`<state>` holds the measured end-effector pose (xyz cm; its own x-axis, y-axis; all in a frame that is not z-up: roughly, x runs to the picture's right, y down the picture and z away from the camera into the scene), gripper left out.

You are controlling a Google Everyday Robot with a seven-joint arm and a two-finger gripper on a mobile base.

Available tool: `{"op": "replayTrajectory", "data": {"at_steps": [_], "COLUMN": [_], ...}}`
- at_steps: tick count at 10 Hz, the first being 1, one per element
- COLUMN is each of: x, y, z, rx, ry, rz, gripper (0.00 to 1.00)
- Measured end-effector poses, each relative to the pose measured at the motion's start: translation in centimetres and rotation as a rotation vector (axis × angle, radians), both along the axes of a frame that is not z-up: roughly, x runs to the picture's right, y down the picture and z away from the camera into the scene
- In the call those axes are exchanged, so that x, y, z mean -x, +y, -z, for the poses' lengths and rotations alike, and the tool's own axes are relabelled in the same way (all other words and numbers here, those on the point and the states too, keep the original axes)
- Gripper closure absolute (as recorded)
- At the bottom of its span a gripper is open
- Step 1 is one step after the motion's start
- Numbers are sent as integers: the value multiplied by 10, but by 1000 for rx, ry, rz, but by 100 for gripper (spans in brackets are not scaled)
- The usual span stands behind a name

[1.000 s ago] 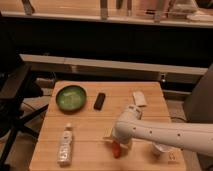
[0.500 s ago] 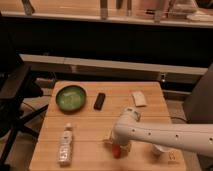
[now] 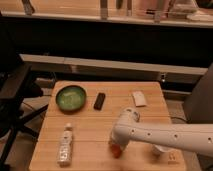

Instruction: Place the pepper on the white sponge

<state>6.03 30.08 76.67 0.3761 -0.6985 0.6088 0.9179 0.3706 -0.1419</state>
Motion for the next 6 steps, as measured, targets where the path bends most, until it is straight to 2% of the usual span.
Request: {"op": "replayTrajectory", "data": {"at_steps": [1, 2, 4, 6], "x": [0, 0, -3, -7], "y": [1, 3, 10, 4], "z": [0, 0, 7, 7], "rx": [1, 5, 9, 4], "ry": [1, 1, 0, 5], "rz": [1, -1, 1, -5], "gripper": [90, 96, 97, 97]}}
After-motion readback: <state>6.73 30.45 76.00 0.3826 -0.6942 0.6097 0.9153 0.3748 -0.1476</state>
